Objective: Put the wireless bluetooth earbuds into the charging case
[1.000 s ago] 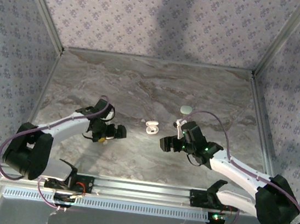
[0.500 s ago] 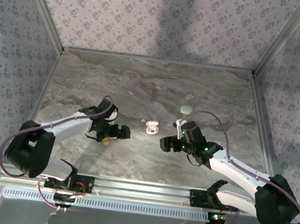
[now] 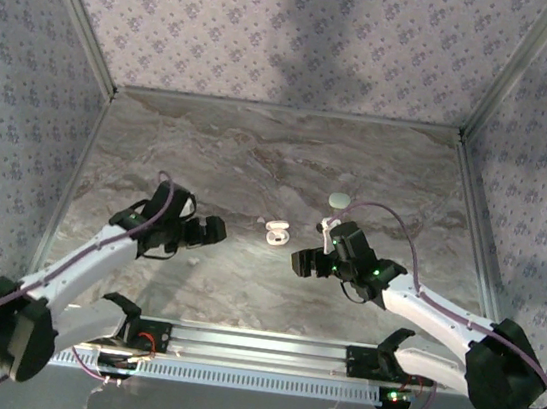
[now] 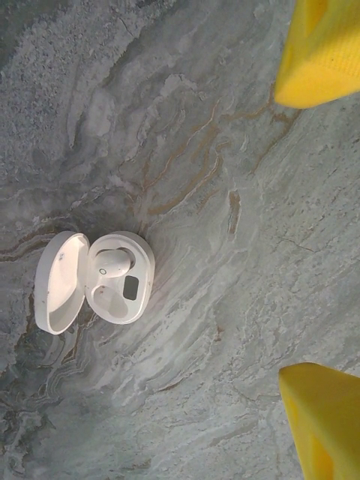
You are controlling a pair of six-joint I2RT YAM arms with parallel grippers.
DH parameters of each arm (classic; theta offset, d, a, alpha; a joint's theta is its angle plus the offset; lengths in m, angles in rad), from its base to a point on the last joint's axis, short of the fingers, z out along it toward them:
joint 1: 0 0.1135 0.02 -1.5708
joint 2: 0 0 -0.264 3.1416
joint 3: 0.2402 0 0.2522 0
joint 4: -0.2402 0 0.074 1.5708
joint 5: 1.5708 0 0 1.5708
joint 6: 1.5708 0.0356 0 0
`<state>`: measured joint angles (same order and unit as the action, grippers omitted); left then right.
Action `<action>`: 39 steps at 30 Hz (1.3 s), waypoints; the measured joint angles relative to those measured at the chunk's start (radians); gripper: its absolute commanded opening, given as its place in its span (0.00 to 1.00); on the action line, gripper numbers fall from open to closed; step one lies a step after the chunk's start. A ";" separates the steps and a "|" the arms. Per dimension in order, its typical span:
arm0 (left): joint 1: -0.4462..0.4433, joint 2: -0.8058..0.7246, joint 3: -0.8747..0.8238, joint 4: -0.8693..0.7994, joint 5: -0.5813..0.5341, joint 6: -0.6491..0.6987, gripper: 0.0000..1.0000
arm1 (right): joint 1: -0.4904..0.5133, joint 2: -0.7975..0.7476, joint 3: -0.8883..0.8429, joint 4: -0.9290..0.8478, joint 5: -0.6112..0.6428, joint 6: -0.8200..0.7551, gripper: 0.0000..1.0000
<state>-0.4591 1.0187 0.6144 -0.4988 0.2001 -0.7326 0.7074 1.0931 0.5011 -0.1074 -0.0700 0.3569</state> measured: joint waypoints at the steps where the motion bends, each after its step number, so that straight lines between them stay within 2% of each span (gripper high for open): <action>1: 0.000 -0.032 -0.024 -0.007 -0.002 -0.023 1.00 | 0.000 -0.003 0.000 0.000 0.002 0.000 0.90; 11: 0.000 -0.191 -0.182 -0.020 0.017 -0.270 0.99 | 0.000 -0.004 0.000 0.000 0.004 0.000 0.90; 19: 0.020 -0.204 -0.227 0.034 0.016 -0.410 0.85 | 0.000 -0.004 0.000 0.000 0.004 0.000 0.90; 23: 0.048 -0.188 -0.232 0.054 0.013 -0.439 0.75 | 0.000 -0.004 0.000 0.000 0.004 0.000 0.90; 27: 0.075 -0.174 -0.245 0.062 0.009 -0.444 0.72 | 0.000 -0.004 0.000 0.000 0.004 0.000 0.90; 31: 0.098 -0.161 -0.265 0.076 0.009 -0.440 0.61 | 0.000 -0.005 0.000 0.000 0.004 0.000 0.90; 39: 0.119 -0.113 -0.286 0.117 0.024 -0.439 0.52 | 0.000 -0.005 0.000 0.000 0.004 0.000 0.90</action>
<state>-0.3405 0.9058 0.3283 -0.3813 0.2241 -1.1713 0.7074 1.0882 0.5011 -0.1078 -0.0658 0.3569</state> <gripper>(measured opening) 0.532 0.900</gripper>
